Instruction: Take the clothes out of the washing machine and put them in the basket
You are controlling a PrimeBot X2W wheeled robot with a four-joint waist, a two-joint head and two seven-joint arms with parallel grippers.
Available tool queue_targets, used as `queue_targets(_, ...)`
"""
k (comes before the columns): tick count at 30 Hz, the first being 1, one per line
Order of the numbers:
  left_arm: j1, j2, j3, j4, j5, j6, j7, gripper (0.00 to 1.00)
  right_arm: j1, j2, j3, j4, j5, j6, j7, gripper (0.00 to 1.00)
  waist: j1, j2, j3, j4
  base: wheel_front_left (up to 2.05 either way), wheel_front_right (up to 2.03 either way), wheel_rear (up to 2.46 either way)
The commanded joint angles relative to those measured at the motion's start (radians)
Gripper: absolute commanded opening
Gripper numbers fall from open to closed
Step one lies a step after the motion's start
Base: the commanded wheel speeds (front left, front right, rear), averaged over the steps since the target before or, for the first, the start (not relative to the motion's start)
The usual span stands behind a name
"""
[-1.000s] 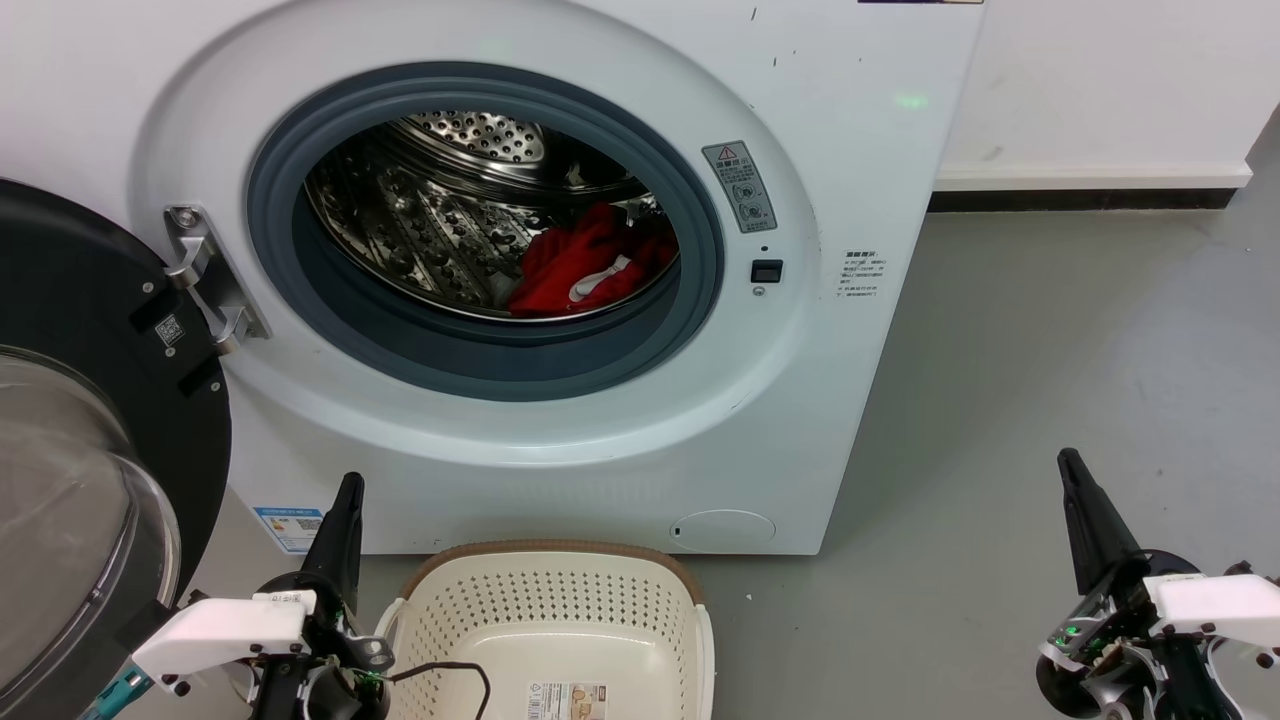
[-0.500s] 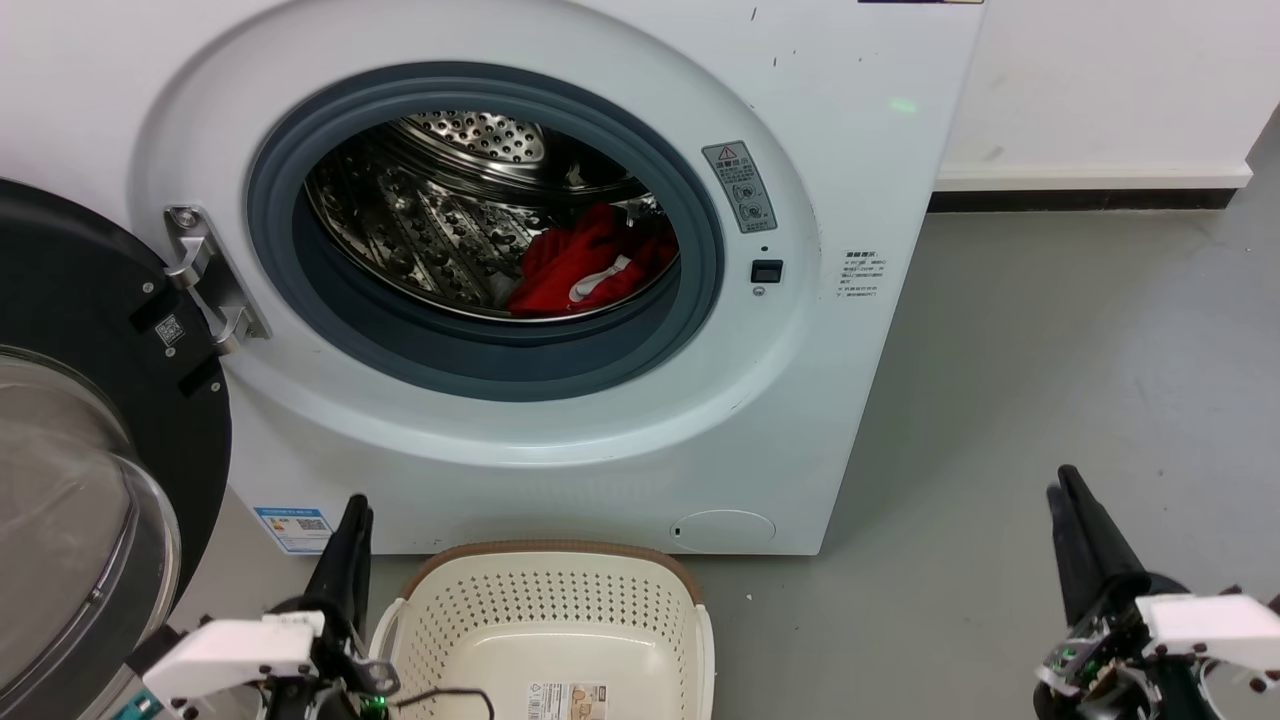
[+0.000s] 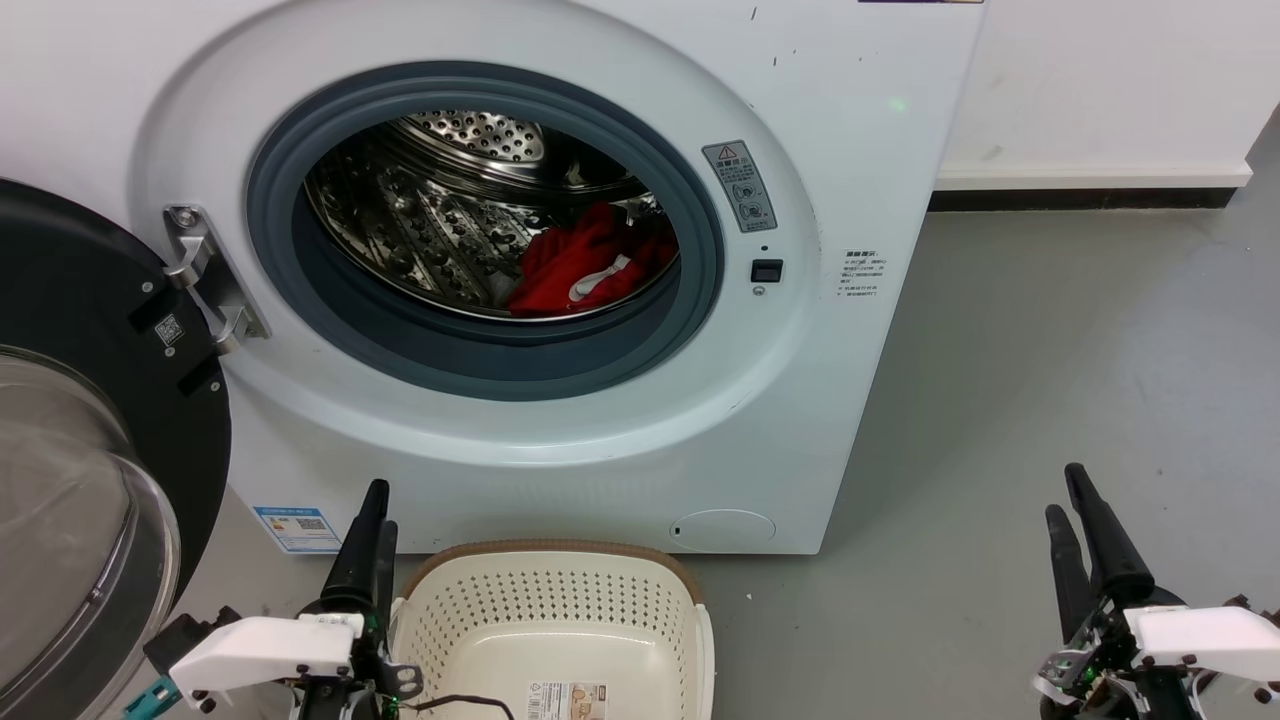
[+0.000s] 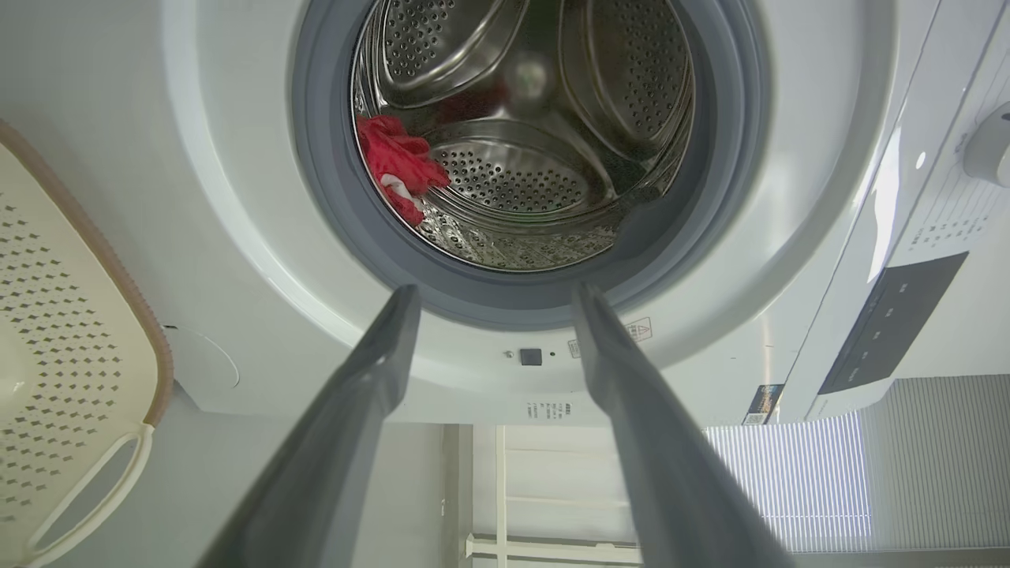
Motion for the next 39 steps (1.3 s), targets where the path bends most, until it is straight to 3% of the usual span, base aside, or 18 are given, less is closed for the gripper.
queue_targets(1,-0.031,0.002,-0.005,-0.025,0.026,0.0,-0.009,1.0,-0.004,-0.002,0.002,-0.025,-0.022,0.0,-0.009,1.0,0.0,0.0,0.0,0.0,0.0,0.0,0.0)
queue_targets(13,-0.041,0.002,-0.029,-0.075,0.292,0.001,-0.061,1.0,0.017,-0.004,0.013,-0.075,-0.309,0.0,-0.061,1.0,0.0,0.0,-0.002,0.001,0.0,0.0,0.0)
queue_targets(27,-0.048,0.002,-0.09,-0.102,0.578,0.035,-0.112,1.0,0.041,-0.002,0.026,-0.111,-0.64,0.0,-0.113,1.0,0.0,0.0,-0.003,0.006,0.0,0.0,0.0)
queue_targets(28,-0.051,0.002,-0.099,-0.107,0.636,0.043,-0.123,1.0,0.045,-0.001,0.029,-0.118,-0.706,0.0,-0.124,1.0,0.0,0.0,-0.002,0.007,0.0,0.0,0.0)
queue_targets(39,-0.05,0.003,-0.119,-0.122,0.803,0.063,-0.157,1.0,0.057,-0.001,0.041,-0.128,-0.91,0.0,-0.159,1.0,0.0,0.0,0.0,0.008,0.0,0.0,0.0)
